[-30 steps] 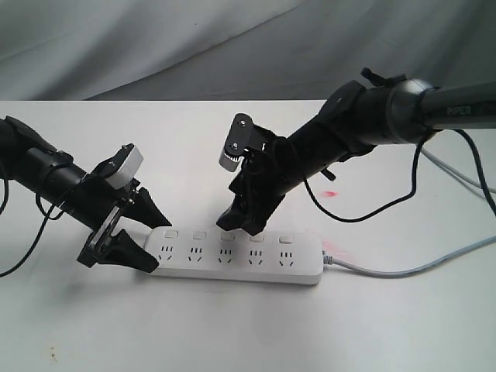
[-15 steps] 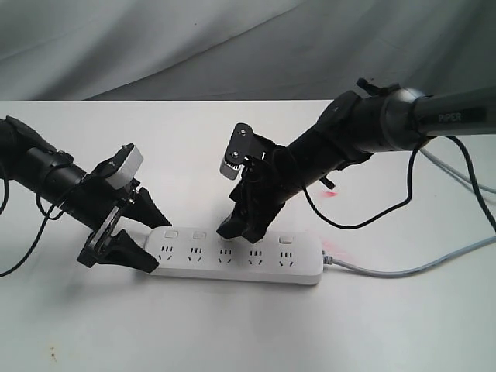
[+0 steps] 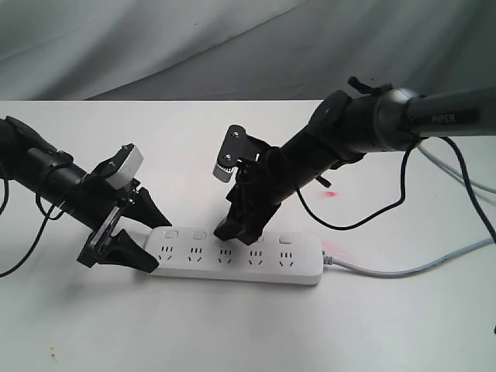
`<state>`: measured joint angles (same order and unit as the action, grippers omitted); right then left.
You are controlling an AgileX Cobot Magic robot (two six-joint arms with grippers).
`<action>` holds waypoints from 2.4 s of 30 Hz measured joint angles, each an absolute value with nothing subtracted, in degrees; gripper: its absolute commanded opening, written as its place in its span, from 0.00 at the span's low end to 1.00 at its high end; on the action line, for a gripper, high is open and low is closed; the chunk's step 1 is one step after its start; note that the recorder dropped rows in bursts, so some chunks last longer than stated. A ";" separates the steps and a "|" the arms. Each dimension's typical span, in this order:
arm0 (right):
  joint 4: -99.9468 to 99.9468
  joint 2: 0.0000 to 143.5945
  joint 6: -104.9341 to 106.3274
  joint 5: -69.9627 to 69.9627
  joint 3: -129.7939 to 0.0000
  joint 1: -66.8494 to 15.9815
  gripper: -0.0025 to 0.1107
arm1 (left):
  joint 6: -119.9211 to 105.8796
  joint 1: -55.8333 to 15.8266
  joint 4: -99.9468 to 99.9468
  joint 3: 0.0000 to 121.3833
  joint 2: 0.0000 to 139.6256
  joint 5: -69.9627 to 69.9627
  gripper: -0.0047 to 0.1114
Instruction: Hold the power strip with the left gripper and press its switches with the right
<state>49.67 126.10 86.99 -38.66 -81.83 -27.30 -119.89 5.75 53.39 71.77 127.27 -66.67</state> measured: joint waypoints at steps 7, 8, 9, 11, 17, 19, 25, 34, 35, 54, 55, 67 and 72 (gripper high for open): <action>50.35 126.01 86.78 -37.70 -81.83 -27.30 0.61 | -119.89 5.75 53.39 71.77 127.27 -66.67 0.46; 50.33 126.01 86.78 -37.78 -81.83 -27.30 0.61 | -119.89 5.75 53.39 71.77 127.27 -66.67 0.46; 50.03 126.01 86.72 -37.78 -81.83 -27.40 0.61 | -119.89 5.75 53.39 71.77 127.27 -66.67 0.46; 48.88 126.01 85.27 -37.56 -81.83 -27.48 0.61 | -119.89 5.75 53.39 71.77 127.27 -66.67 0.46; 45.01 125.79 81.00 -37.29 -81.71 -27.85 0.61 | -119.89 5.75 53.39 71.77 127.27 -66.67 0.46; 44.28 125.60 80.69 -37.29 -81.58 -27.85 0.61 | -119.89 5.75 53.39 71.77 127.27 -66.67 0.46; 43.19 125.06 80.57 -37.14 -81.49 -27.63 0.61 | -119.89 5.75 53.39 71.77 127.27 -66.67 0.46; 50.33 117.62 88.90 -36.66 -79.82 -25.45 0.61 | -119.89 5.75 53.39 71.77 127.27 -66.67 0.46; 50.98 116.17 89.18 -36.77 -79.82 -24.74 0.61 | -119.89 5.75 53.39 71.77 127.27 -66.67 0.46; 55.45 119.54 94.37 -41.78 -74.94 -19.34 0.61 | -119.89 5.75 53.39 71.77 127.27 -66.67 0.46; 55.95 119.68 94.68 -41.68 -74.92 -19.34 0.61 | -119.89 5.75 53.39 71.77 127.27 -66.67 0.46; 56.56 121.30 95.13 -41.69 -74.92 -20.79 0.61 | -119.89 5.75 53.39 71.77 127.27 -66.67 0.46; 56.05 121.59 95.13 -40.92 -74.44 -20.91 0.61 | -119.89 5.75 53.39 71.77 127.27 -66.67 0.46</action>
